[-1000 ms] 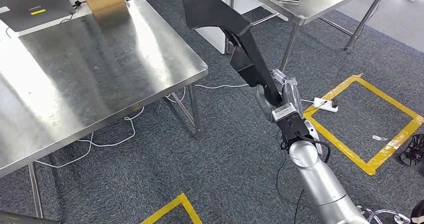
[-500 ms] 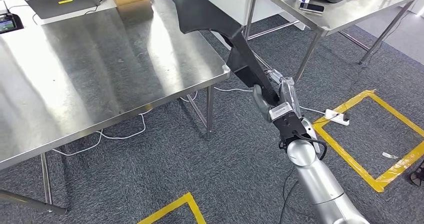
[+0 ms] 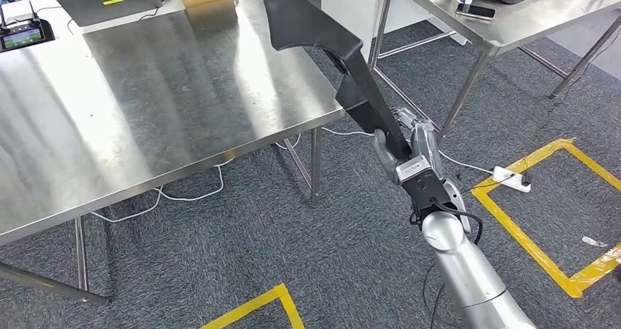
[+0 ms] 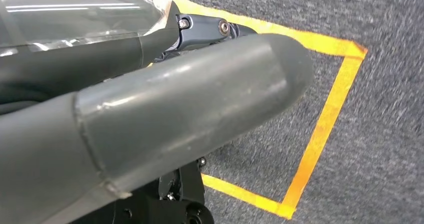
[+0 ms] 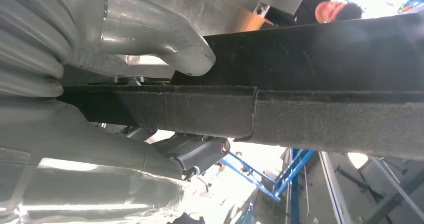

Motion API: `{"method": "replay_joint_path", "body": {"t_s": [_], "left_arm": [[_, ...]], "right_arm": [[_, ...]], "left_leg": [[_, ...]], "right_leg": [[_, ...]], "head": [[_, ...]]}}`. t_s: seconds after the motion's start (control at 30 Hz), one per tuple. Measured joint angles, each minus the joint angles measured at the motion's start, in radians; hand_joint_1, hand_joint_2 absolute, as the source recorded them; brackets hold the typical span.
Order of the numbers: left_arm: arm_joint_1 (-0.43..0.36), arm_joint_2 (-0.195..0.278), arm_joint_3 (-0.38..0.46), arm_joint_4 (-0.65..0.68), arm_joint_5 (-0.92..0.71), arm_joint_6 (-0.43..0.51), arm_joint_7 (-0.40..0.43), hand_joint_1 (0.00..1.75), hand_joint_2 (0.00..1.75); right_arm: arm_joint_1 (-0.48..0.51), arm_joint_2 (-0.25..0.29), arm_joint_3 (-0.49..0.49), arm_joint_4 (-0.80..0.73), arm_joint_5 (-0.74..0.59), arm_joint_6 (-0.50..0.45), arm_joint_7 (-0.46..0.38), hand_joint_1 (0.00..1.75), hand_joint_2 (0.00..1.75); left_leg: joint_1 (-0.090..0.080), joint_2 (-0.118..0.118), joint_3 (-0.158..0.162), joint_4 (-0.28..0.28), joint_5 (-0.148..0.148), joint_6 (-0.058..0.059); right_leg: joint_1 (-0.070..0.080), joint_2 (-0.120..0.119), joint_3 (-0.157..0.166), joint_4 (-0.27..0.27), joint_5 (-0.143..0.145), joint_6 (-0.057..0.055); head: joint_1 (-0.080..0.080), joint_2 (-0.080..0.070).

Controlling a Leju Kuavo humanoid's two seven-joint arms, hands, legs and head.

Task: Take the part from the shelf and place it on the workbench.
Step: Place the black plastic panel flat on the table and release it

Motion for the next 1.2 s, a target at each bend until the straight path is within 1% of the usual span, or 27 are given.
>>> {"method": "replay_joint_path", "body": {"t_s": [0.07,0.1,0.13,0.2,0.27,0.3,0.33,0.4,0.43,0.47,0.5,0.53,0.57,0.6,0.63,0.67,0.7,0.77,0.83,0.9,0.93,0.97,1.0,1.03,1.07,1.13,1.2], "left_arm": [[0.000,0.001,0.000,0.000,-0.001,0.000,-0.001,0.00,0.00],[-0.001,0.002,0.000,0.000,-0.002,0.000,-0.002,0.00,0.00],[-0.002,0.002,0.000,0.000,-0.003,-0.001,-0.002,0.00,0.00],[-0.002,0.002,0.000,0.000,-0.004,-0.001,-0.003,0.00,0.00],[-0.002,0.002,0.000,0.000,-0.004,-0.001,-0.003,0.00,0.00],[-0.003,0.001,0.000,0.000,-0.004,-0.001,-0.003,0.00,0.00],[-0.003,0.001,0.000,0.000,-0.004,-0.001,-0.003,0.00,0.00],[-0.005,0.002,0.000,0.000,-0.004,0.000,-0.003,0.00,0.00],[-0.005,0.002,0.000,0.000,-0.004,0.000,-0.003,0.00,0.00],[-0.004,0.002,0.000,0.000,-0.004,0.000,-0.003,0.00,0.00],[-0.004,0.001,0.000,0.000,-0.004,0.000,-0.003,0.00,0.00],[-0.005,0.001,0.000,0.000,-0.004,0.000,-0.003,0.00,0.00],[-0.005,0.000,0.000,0.000,-0.003,0.000,-0.003,0.00,0.00],[-0.005,0.000,0.000,0.000,-0.003,0.000,-0.003,0.00,0.00],[-0.005,0.000,0.000,0.000,-0.003,0.000,-0.003,0.00,0.00],[-0.004,0.000,0.000,0.000,-0.003,0.000,-0.003,0.00,0.00],[-0.003,0.000,0.000,0.000,-0.003,0.000,-0.003,0.00,0.00],[0.000,0.001,0.000,0.000,-0.003,0.000,-0.003,0.00,0.00],[0.001,0.003,0.000,0.000,-0.003,0.000,-0.003,0.00,0.00],[0.000,0.004,0.000,0.000,-0.004,0.000,-0.003,0.00,0.00],[0.000,0.004,0.000,0.000,-0.004,0.000,-0.003,0.00,0.00],[0.001,0.004,0.000,0.000,-0.004,0.000,-0.003,0.00,0.00],[0.001,0.004,0.000,0.000,-0.005,0.000,-0.003,0.00,0.00],[0.001,0.004,0.000,0.000,-0.004,0.000,-0.003,0.00,0.00],[0.001,0.005,0.000,0.000,-0.005,0.000,-0.003,0.00,0.00],[0.001,0.006,0.000,0.000,-0.005,0.000,-0.003,0.00,0.00],[-0.001,0.006,0.000,0.000,-0.005,0.001,-0.003,0.00,0.00]], "right_arm": [[0.007,0.001,0.000,-0.005,0.002,-0.001,0.000,1.75,1.75],[0.008,0.000,-0.002,-0.008,0.002,-0.001,0.000,1.75,1.75],[0.008,0.000,-0.004,-0.011,0.002,-0.002,0.000,1.75,1.75],[0.007,0.001,-0.008,-0.013,0.003,-0.003,0.000,1.75,1.75],[0.007,0.001,-0.010,-0.014,0.005,-0.002,0.000,1.75,1.75],[0.006,0.000,-0.011,-0.015,0.006,-0.002,0.000,1.75,1.75],[0.006,0.000,-0.012,-0.015,0.006,-0.002,-0.001,1.75,1.75],[0.006,-0.002,-0.014,-0.014,0.006,-0.002,-0.001,1.75,1.75],[0.006,-0.003,-0.014,-0.013,0.006,-0.001,0.000,1.75,1.75],[0.006,-0.003,-0.014,-0.012,0.006,-0.001,0.000,1.75,1.75],[0.006,-0.003,-0.014,-0.011,0.006,-0.001,0.000,1.75,1.75],[0.005,-0.004,-0.014,-0.011,0.006,0.000,0.000,1.75,1.75],[0.004,-0.004,-0.014,-0.011,0.006,0.000,0.000,1.75,1.75],[0.002,-0.004,-0.014,-0.011,0.006,0.000,0.000,1.75,1.75],[0.001,-0.004,-0.014,-0.012,0.007,0.000,-0.001,1.75,1.75],[0.000,-0.004,-0.014,-0.012,0.008,0.000,-0.001,1.75,1.75],[0.000,-0.003,-0.014,-0.012,0.008,-0.001,-0.001,1.75,1.75],[0.000,-0.003,-0.013,-0.013,0.010,-0.001,-0.001,1.75,1.75],[0.002,-0.002,-0.012,-0.016,0.010,-0.001,-0.002,1.75,1.75],[0.005,-0.001,-0.012,-0.020,0.011,-0.001,-0.003,1.75,1.75],[0.007,-0.001,-0.012,-0.021,0.011,-0.001,-0.003,1.75,1.75],[0.009,-0.001,-0.012,-0.021,0.012,-0.001,-0.003,1.75,1.75],[0.011,-0.001,-0.012,-0.022,0.012,-0.001,-0.003,1.75,1.75],[0.014,0.000,-0.012,-0.022,0.012,-0.002,-0.003,1.75,1.75],[0.016,0.000,-0.012,-0.022,0.013,-0.002,-0.003,1.75,1.75],[0.020,0.001,-0.012,-0.024,0.014,-0.002,-0.003,1.75,1.75],[0.021,0.001,-0.013,-0.027,0.015,-0.003,-0.003,1.75,1.75]], "left_leg": [[0.002,0.021,0.066,-0.139,0.069,0.001],[0.000,0.030,0.095,-0.195,0.089,0.004],[-0.003,0.036,0.112,-0.231,0.098,0.008],[-0.011,0.026,0.115,-0.243,0.098,0.020],[-0.013,0.015,0.121,-0.254,0.104,0.036],[-0.012,0.010,0.125,-0.260,0.109,0.046],[-0.011,0.005,0.129,-0.264,0.112,0.053],[-0.013,-0.007,0.129,-0.265,0.113,0.061],[-0.014,-0.015,0.129,-0.265,0.112,0.062],[-0.016,-0.023,0.129,-0.264,0.112,0.062],[-0.017,-0.032,0.130,-0.264,0.112,0.062],[-0.017,-0.041,0.132,-0.263,0.111,0.061],[-0.018,-0.049,0.132,-0.262,0.110,0.060],[-0.020,-0.058,0.132,-0.259,0.108,0.057],[-0.022,-0.064,0.130,-0.256,0.105,0.053],[-0.024,-0.069,0.128,-0.253,0.103,0.048],[-0.025,-0.073,0.127,-0.252,0.101,0.044],[-0.023,-0.072,0.126,-0.252,0.098,0.035],[-0.021,-0.048,0.114,-0.221,0.075,0.023],[-0.015,-0.020,0.072,-0.130,0.023,0.009],[-0.011,-0.015,0.042,-0.073,-0.003,0.003],[-0.007,-0.011,0.012,-0.018,-0.023,-0.002],[-0.003,-0.008,-0.010,0.017,-0.030,-0.006],[0.000,-0.005,-0.016,0.022,-0.021,-0.009],[0.003,-0.001,-0.009,0.000,0.001,-0.011],[0.006,0.015,0.049,-0.118,0.067,-0.011],[0.002,0.036,0.100,-0.218,0.104,-0.005]], "right_leg": [[0.000,-0.007,0.005,0.000,-0.004,0.006],[0.003,-0.010,0.007,0.000,-0.007,0.011],[0.006,-0.014,0.008,0.000,-0.009,0.016],[0.011,-0.023,0.011,-0.004,-0.009,0.030],[0.011,-0.022,0.009,0.004,-0.017,0.042],[0.010,-0.014,-0.002,0.029,-0.032,0.042],[0.009,-0.003,-0.024,0.076,-0.056,0.038],[0.009,0.014,-0.093,0.217,-0.113,0.028],[0.009,0.017,-0.124,0.273,-0.129,0.029],[0.010,0.020,-0.140,0.297,-0.130,0.034],[0.011,0.022,-0.132,0.276,-0.113,0.042],[0.011,0.025,-0.107,0.217,-0.085,0.049],[0.010,0.033,-0.071,0.140,-0.053,0.055],[0.012,0.041,-0.039,0.071,-0.026,0.055],[0.013,0.047,-0.017,0.025,-0.010,0.051],[0.016,0.051,-0.006,0.003,-0.004,0.044],[0.019,0.049,-0.004,0.000,-0.003,0.037],[0.014,0.041,-0.001,-0.003,-0.001,0.027],[0.003,0.033,0.005,-0.009,0.001,0.015],[0.001,0.024,0.010,-0.010,-0.001,0.003],[0.002,0.020,0.011,-0.010,-0.002,-0.001],[0.003,0.015,0.012,-0.010,-0.004,-0.004],[0.002,0.010,0.013,-0.010,-0.005,-0.004],[0.002,0.005,0.014,-0.009,-0.007,-0.003],[0.001,0.001,0.017,-0.009,-0.009,-0.001],[0.000,-0.005,0.024,-0.009,-0.015,0.006],[0.005,-0.011,0.029,-0.008,-0.021,0.016]], "head": [[0.000,0.000],[0.001,0.000],[0.002,0.000],[0.004,0.000],[0.005,0.000],[0.005,0.000],[0.006,0.000],[0.007,0.000],[0.007,0.000],[0.007,0.000],[0.008,0.000],[0.008,0.000],[0.008,0.000],[0.008,0.000],[0.007,0.000],[0.007,0.000],[0.007,0.000],[0.007,0.000],[0.004,0.000],[0.000,0.000],[0.000,0.000],[-0.001,0.000],[0.000,0.000],[-0.001,0.000],[-0.001,0.000],[-0.001,0.000],[0.000,0.000]]}}
